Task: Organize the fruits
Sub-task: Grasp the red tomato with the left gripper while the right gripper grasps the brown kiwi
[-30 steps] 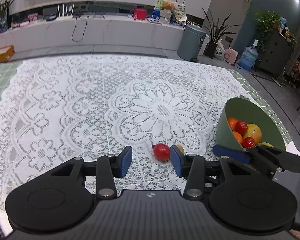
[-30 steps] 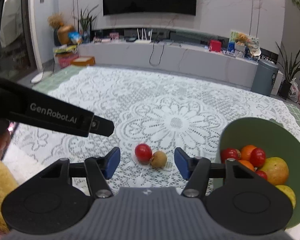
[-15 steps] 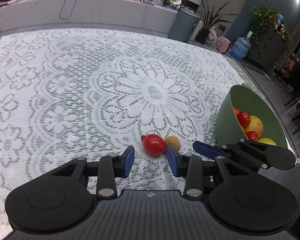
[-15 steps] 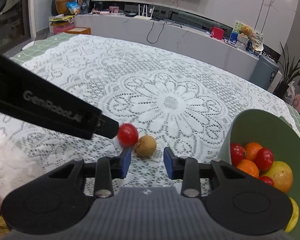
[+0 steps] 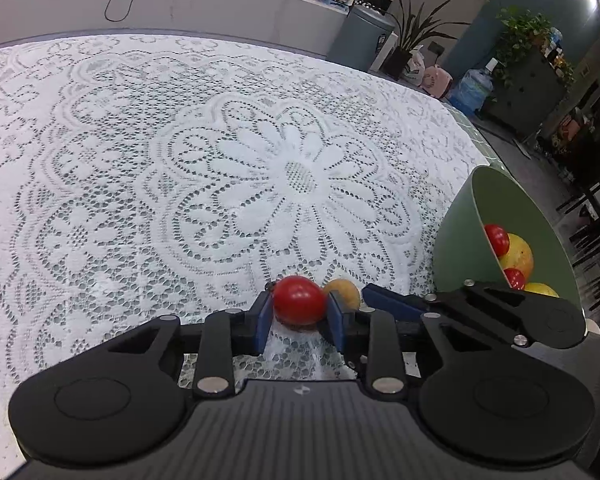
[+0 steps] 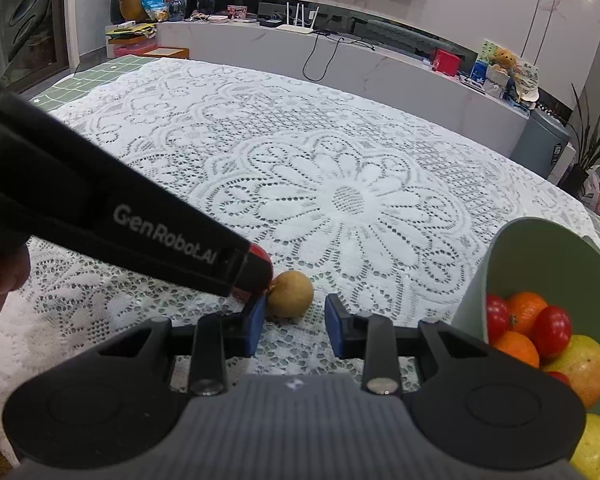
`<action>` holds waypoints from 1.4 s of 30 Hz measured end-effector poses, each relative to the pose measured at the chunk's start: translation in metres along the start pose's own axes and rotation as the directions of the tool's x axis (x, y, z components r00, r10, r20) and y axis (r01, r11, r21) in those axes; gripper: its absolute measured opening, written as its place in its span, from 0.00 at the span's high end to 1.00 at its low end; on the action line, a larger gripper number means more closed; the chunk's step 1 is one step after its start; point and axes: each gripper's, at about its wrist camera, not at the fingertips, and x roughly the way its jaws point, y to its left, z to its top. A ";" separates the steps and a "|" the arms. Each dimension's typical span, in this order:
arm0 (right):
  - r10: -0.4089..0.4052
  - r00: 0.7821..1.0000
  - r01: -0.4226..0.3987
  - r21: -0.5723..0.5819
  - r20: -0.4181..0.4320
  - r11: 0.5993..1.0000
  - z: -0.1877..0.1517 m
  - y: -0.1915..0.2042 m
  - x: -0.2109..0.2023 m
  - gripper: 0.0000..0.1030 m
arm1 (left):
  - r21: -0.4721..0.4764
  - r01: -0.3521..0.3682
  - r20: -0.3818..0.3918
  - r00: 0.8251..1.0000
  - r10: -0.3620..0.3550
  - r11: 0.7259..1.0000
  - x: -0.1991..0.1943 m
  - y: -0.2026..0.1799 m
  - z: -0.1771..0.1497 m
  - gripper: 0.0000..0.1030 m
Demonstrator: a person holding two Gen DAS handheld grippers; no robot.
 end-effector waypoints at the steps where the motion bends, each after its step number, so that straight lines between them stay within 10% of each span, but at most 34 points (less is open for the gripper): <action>1: 0.003 1.000 -0.003 0.001 -0.001 1.000 0.000 0.000 0.001 0.73 | 0.005 0.001 0.001 1.000 -0.001 1.000 0.000 0.000 0.000 0.68; 42: 0.048 0.998 -0.049 0.031 0.034 0.998 0.001 -0.005 0.009 0.78 | 0.002 -0.060 -0.011 0.998 0.060 0.998 -0.007 0.015 0.004 0.66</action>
